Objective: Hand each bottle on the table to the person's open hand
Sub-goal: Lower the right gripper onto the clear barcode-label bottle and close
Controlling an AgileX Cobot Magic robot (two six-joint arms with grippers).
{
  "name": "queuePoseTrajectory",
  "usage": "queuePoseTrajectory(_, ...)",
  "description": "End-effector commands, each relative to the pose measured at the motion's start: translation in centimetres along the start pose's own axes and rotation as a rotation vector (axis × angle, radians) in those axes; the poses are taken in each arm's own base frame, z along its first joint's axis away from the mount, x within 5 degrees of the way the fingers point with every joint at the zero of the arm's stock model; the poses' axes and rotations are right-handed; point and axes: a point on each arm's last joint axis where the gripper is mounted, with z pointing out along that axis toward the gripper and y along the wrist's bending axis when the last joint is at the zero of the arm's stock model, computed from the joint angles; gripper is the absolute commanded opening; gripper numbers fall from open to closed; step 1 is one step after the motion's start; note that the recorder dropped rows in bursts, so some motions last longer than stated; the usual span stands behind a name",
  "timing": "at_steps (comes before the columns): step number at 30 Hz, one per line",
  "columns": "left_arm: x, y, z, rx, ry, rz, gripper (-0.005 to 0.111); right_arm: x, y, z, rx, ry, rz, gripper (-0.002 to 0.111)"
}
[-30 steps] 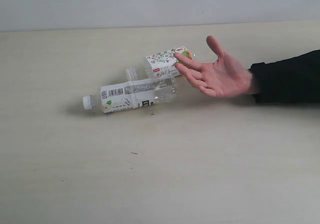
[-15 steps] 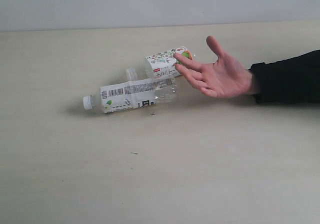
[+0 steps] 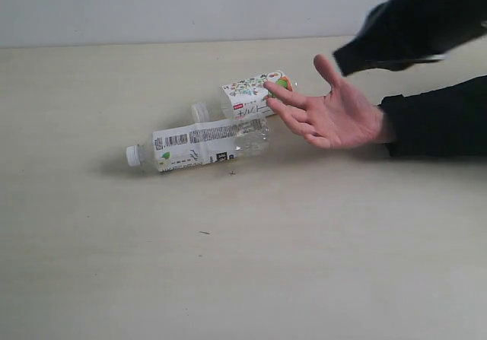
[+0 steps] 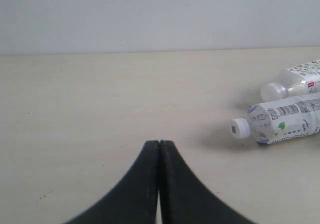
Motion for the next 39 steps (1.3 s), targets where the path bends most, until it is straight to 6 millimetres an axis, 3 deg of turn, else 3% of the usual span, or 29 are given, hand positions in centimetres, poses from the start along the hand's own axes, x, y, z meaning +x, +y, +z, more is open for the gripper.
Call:
queuePoseTrajectory(1,0.1,0.0,0.0,0.006,-0.005,-0.006,0.003,-3.3,-0.8,5.4,-0.109,0.154,-0.09,0.007)
queuePoseTrajectory(7,0.1,0.0,0.0,0.006,-0.005,-0.006,0.003,-7.9,0.0,10.8,-0.103,0.166,-0.315,0.03)
queuePoseTrajectory(11,0.1,0.0,0.0,0.006,-0.005,-0.006,0.003,-9.1,1.1,13.7,-0.086,0.236,-0.483,0.042)
queuePoseTrajectory(19,0.1,0.0,0.0,0.006,-0.005,-0.006,0.003,-7.6,3.9,19.6,-0.055,0.412,-0.831,0.065)
queuePoseTrajectory(24,0.1,0.0,0.0,0.006,-0.005,-0.006,0.003,-7.4,6.4,21.5,-0.009,0.385,-1.014,0.068)
queuePoseTrajectory(30,0.1,0.0,0.0,0.006,-0.005,-0.006,0.003,-7.2,9.1,22.8,-0.019,0.321,-1.099,0.074)
queuePoseTrajectory(39,0.1,0.0,0.0,0.006,-0.005,-0.006,0.003,-6.1,9.4,24.5,-0.022,0.364,-1.11,0.073)
